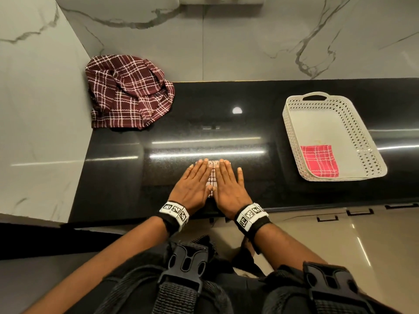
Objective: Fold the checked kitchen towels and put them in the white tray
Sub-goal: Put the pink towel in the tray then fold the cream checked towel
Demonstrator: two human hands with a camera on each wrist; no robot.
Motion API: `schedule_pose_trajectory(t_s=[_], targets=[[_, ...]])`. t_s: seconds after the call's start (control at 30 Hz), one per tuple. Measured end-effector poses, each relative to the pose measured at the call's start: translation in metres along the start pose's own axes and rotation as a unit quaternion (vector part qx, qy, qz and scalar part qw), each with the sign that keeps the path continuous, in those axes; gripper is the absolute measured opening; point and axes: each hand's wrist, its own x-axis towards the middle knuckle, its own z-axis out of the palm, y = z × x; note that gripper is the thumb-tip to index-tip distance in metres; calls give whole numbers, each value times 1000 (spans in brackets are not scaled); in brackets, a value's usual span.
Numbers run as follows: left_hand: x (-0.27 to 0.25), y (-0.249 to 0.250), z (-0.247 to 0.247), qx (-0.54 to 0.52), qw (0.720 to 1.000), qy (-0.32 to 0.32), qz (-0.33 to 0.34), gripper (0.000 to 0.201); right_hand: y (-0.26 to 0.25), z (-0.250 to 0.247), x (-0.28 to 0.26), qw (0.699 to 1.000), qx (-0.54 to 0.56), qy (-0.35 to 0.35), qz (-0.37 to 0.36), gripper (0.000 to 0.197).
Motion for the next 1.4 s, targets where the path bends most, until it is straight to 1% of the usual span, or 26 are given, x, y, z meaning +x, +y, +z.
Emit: schedule_pose_trajectory(t_s=[0.07,0.17,0.2,0.23,0.3,0.37,0.4,0.43,0.5,0.57,0.6,0.67,0.7,0.77,0.83,0.87,0.9,0.97,1.03,1.1,1.13,1.2,1.23,1.3,1.33,1.4], targets=[[6,-6,-1,7,999,-49,-10,71,9,4,8,1000,-3,-30,3,68],[14,-12,-5,4,996,-87,-10,74,15,2,15,998,29,-64,-3,70],[19,-15,-9,-6,995,-96,-13,74,15,0,16,997,37,-65,-6,70],[25,-17,-15,-18,994,-103,-19,74,15,-1,16,997,49,-55,-8,71],[40,-21,-27,-46,993,-101,-29,73,15,-1,11,995,99,-12,6,78],[53,-25,-36,-92,989,-105,-50,73,16,3,2,984,163,40,63,89],[58,-26,-40,-120,984,-113,-67,74,17,5,-2,979,175,50,92,91],[62,-27,-43,-146,977,-125,-88,75,18,7,-5,978,172,46,112,91],[66,-28,-47,-178,964,-158,-124,71,22,9,-8,981,149,18,121,85],[70,-25,-52,-188,951,-201,-140,63,27,6,-11,982,152,5,113,79],[71,-25,-55,-195,947,-215,-137,57,29,4,-12,979,171,3,107,77],[76,-24,-63,-236,936,-240,-102,45,36,-5,-16,966,240,10,94,72],[79,-21,-69,-264,928,-249,-81,41,42,-9,-17,952,294,13,89,67],[85,-12,-85,-310,916,-250,-45,39,55,-23,-20,903,417,16,99,62],[95,8,-105,-333,912,-239,-13,38,72,-43,-28,838,530,15,128,62],[102,19,-115,-347,908,-236,0,36,82,-55,-33,802,582,8,137,55],[111,31,-123,-369,900,-234,8,33,93,-67,-39,772,621,-4,138,45],[129,54,-136,-396,888,-235,18,28,112,-91,-54,746,653,-3,131,34],[155,82,-145,-374,901,-217,35,30,141,-111,-70,735,662,40,142,32],[180,111,-149,-332,924,-187,41,28,173,-128,-86,737,648,93,170,30],[194,128,-151,-318,930,-179,45,26,190,-136,-92,743,631,124,186,27],[222,163,-151,-308,934,-171,55,23,226,-147,-101,755,594,177,214,16],[234,179,-151,-297,938,-169,55,22,242,-149,-103,759,575,192,235,12],[258,201,-147,-259,951,-164,54,23,268,-152,-101,767,546,198,274,15],[271,212,-145,-236,957,-160,51,25,283,-152,-98,779,521,193,288,15],[292,227,-136,-193,967,-159,42,31,307,-150,-93,821,449,168,310,19]])
